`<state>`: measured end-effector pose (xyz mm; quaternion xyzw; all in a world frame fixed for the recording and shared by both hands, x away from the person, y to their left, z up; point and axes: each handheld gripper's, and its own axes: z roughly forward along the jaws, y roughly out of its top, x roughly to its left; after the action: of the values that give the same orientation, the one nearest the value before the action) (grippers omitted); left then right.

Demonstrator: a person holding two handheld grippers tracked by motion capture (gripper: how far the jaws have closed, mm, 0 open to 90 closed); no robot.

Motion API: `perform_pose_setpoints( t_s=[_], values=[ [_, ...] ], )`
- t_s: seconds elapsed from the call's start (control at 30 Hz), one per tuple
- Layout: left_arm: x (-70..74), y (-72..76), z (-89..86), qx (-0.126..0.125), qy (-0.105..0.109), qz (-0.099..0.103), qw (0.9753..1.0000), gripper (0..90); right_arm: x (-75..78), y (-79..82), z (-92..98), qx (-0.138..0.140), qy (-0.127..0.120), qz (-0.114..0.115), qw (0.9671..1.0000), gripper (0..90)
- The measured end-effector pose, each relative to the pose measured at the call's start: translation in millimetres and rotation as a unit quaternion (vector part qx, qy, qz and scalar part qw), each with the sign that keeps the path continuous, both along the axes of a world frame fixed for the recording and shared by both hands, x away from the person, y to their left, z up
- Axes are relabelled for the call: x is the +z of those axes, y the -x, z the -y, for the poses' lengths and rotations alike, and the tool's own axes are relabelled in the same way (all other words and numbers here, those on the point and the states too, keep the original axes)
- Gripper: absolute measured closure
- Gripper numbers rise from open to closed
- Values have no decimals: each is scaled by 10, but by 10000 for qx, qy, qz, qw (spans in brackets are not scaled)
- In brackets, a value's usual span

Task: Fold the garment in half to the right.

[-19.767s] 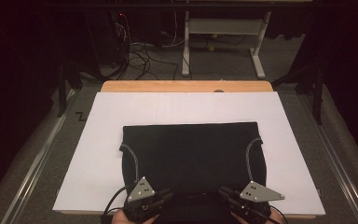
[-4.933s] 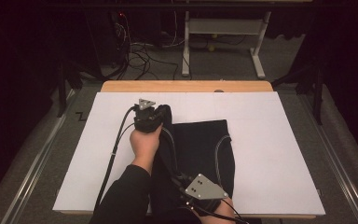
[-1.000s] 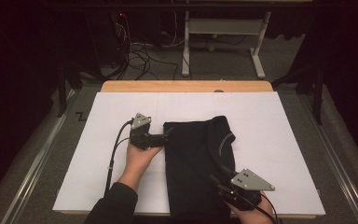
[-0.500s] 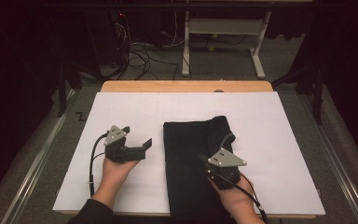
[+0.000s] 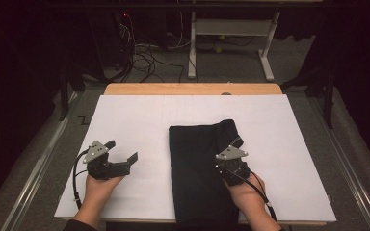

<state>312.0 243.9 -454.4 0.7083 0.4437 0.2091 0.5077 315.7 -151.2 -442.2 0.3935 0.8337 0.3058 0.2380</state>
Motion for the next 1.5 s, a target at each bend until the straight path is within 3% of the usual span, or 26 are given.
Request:
perform_pose_setpoints(
  t_s=[0.37, 0.7, 0.87, 1.07, 1.33, 1.5],
  values=[
    [-48, 36, -5, -14, -47, 2, 10000, 0, -80, 59, 559, -542, -321, 200, 9978, 900],
    [-58, 118, 70, -182, -147, 54, 9997, 0, -150, 175, 1104, -892, -749, 539, 9917, 891],
    [-65, 174, 128, -296, -173, 94, 9994, 0, -202, 281, 1332, -839, -1022, 786, 9881, 746],
    [-69, 206, 190, -359, -190, 94, 9991, 0, -218, 404, 1511, -846, -1422, 870, 9824, 583],
    [-57, 205, 258, -434, -195, 148, 9988, 0, -205, 487, 1542, -663, -1822, 1183, 9739, 331],
    [-63, 206, 247, -442, -204, 159, 9987, 0, -200, 480, 1510, -586, -1864, 1303, 9720, 203]
  ],
)
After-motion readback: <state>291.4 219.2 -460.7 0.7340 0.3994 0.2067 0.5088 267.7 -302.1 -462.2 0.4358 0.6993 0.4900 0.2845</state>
